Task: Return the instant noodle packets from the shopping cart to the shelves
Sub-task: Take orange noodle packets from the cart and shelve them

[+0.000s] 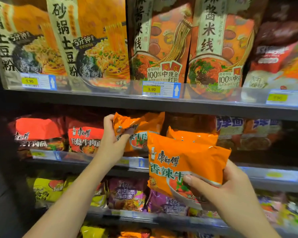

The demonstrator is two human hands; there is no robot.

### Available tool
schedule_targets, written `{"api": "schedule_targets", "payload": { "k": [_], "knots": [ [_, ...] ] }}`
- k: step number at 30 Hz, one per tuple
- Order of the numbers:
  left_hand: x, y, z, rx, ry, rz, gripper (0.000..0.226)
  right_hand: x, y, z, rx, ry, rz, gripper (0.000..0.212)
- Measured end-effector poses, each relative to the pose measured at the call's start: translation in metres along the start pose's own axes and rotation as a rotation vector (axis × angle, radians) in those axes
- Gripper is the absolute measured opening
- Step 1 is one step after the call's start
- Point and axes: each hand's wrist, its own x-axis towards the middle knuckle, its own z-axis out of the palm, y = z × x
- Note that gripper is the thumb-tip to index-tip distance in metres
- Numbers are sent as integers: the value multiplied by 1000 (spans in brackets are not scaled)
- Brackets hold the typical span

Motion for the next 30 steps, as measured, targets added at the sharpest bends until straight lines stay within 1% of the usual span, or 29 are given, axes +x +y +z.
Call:
{"api": "schedule_targets", "payload": {
  "k": [4, 7, 9, 11, 13, 14, 15, 18, 21, 23, 26, 30],
  "knots": [
    [2, -4, 1, 52, -30, -129, 23, 4, 2, -6, 5, -18, -3, 55],
    [2, -7, 1, 208, -98, -189, 24, 12, 0, -11, -16, -24, -33, 58],
    [2, -6, 2, 279, -83, -188, 29, 18, -1, -13, -12, -33, -60, 58],
    [0, -4, 3, 352, -37, -135, 43, 24, 0, -14, -13, -36, -79, 58],
    [-5, -3, 4, 392, 7, -37, 78, 28, 3, -15, 3, -32, -89, 57],
    [-7, -4, 3, 406, 7, 38, 89, 30, 4, -15, 10, -34, -93, 57],
    [-10, -5, 1, 439, -12, 117, 91, 31, 5, -16, 14, -41, -94, 58],
    [-15, -14, -10, 668, -81, 265, 94, 34, 8, -16, 32, -60, -95, 60],
    [-15, -20, -13, 835, -41, 320, 94, 36, 10, -15, 29, -76, -113, 63],
    [-15, -25, -10, 916, -4, 307, 94, 37, 10, -13, 15, -79, -121, 61],
    [-15, -31, -10, 970, 46, 226, 91, 38, 9, -10, 11, -94, -130, 58],
    [-18, -23, -16, 1009, 43, 190, 90, 42, 8, -3, 14, -103, -137, 53]
  ]
}}
